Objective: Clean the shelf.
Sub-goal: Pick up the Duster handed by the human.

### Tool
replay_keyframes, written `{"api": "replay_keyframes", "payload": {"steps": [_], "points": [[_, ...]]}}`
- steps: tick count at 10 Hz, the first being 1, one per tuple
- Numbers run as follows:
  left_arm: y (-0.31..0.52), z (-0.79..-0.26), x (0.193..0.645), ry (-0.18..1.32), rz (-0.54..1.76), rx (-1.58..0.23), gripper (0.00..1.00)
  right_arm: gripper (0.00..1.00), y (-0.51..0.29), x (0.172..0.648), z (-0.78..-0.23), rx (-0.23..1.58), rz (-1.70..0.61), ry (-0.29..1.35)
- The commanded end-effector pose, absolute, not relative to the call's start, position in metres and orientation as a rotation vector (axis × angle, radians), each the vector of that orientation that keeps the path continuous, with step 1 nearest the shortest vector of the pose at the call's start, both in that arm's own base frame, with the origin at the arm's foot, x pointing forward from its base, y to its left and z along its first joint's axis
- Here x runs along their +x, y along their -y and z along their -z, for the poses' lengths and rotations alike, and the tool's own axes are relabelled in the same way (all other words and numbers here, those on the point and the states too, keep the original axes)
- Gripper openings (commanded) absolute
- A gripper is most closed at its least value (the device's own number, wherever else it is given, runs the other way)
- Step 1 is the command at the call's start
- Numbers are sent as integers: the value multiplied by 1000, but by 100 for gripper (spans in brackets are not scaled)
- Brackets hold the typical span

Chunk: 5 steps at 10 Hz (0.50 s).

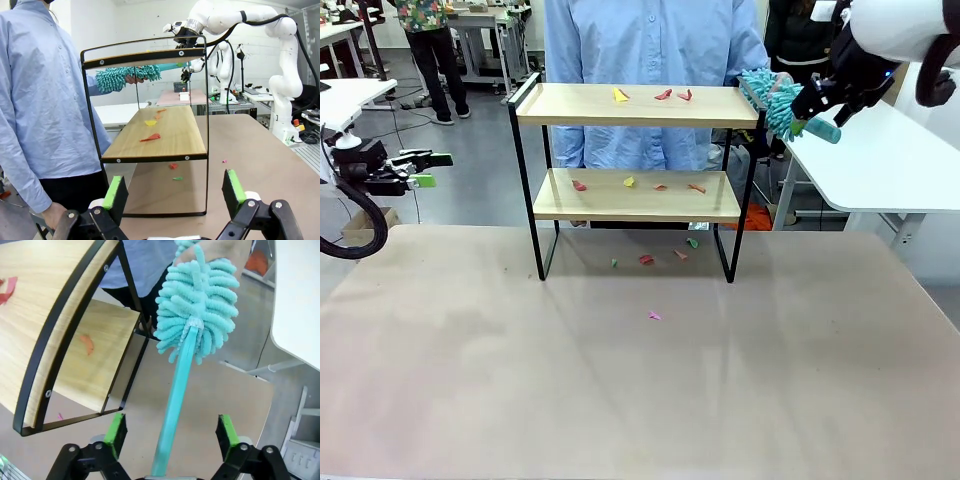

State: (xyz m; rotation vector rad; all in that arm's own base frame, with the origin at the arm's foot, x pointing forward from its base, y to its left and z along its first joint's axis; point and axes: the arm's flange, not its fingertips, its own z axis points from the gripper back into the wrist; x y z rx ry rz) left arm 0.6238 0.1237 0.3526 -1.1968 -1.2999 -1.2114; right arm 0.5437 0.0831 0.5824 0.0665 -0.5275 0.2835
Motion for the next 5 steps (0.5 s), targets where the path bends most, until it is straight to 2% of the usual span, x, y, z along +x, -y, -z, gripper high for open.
{"api": "replay_keyframes", "payload": {"steps": [1, 2, 3, 4, 5], "points": [[-124, -353, 623, 1300, 1231, -1188, 100, 40, -86, 546, -583, 16, -243, 528], [-124, -353, 623, 1300, 1231, -1188, 100, 0, -83, 541, -588, 9, -237, 524], [-124, -353, 623, 1300, 1231, -1188, 100, 35, -83, 541, -589, 6, -233, 520], [-124, -353, 623, 1300, 1231, -1188, 100, 0, -83, 542, -589, 0, -227, 523], [-124, -353, 623, 1300, 1231, -1188, 100, 0, -84, 544, -588, -5, -221, 526]]}}
